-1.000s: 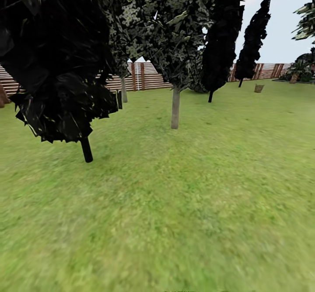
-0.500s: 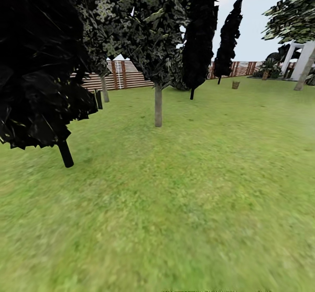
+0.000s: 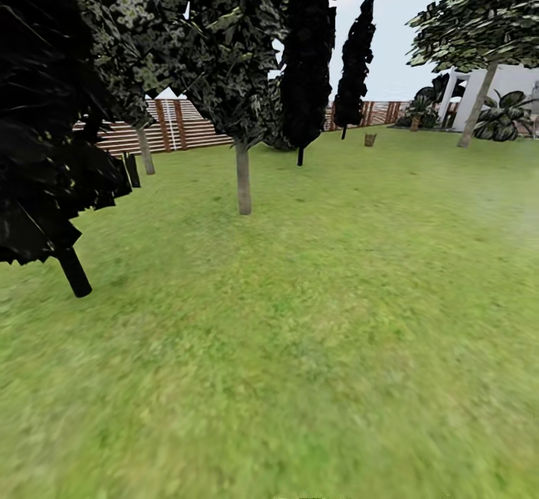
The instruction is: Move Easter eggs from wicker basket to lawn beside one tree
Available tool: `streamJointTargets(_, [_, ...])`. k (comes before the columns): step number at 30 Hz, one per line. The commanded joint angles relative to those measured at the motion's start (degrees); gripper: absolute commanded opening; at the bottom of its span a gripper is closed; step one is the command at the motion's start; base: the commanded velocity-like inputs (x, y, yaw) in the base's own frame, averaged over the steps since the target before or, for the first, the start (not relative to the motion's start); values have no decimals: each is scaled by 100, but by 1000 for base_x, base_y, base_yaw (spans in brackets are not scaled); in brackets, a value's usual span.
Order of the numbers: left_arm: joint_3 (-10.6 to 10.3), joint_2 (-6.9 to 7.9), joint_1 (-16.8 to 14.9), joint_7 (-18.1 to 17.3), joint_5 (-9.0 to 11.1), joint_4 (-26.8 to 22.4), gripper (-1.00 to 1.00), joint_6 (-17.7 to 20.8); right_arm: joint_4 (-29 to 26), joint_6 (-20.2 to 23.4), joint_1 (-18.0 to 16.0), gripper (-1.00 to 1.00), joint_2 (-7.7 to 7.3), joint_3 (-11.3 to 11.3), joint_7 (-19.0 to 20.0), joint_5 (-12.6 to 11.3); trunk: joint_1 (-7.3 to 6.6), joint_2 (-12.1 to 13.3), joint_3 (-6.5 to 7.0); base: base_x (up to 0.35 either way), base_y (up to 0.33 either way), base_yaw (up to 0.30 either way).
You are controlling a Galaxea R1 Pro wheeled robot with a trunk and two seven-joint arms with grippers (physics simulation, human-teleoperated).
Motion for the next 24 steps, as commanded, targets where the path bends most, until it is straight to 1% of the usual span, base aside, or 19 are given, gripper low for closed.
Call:
streamJointTargets(1, [3, 0, -1, 2, 3, -1, 100, 0, 3, -4, -2, 100, -1, -4, 7, -3, 0, -2, -9, 0, 0, -250])
streamJointTargets(17, [-21, -5, -2, -18, -23, -3, 100, -6, -5, -7, -2, 100, 1, -4, 7, -3, 0, -2, -89, 0, 0, -250])
streamJointTargets(24, [-41, -2, -1, -40, -46, -16, 100, -362, -6, -8, -2, 100, 1, -6, 7, -3, 0, -2, -124, 0, 0, -250])
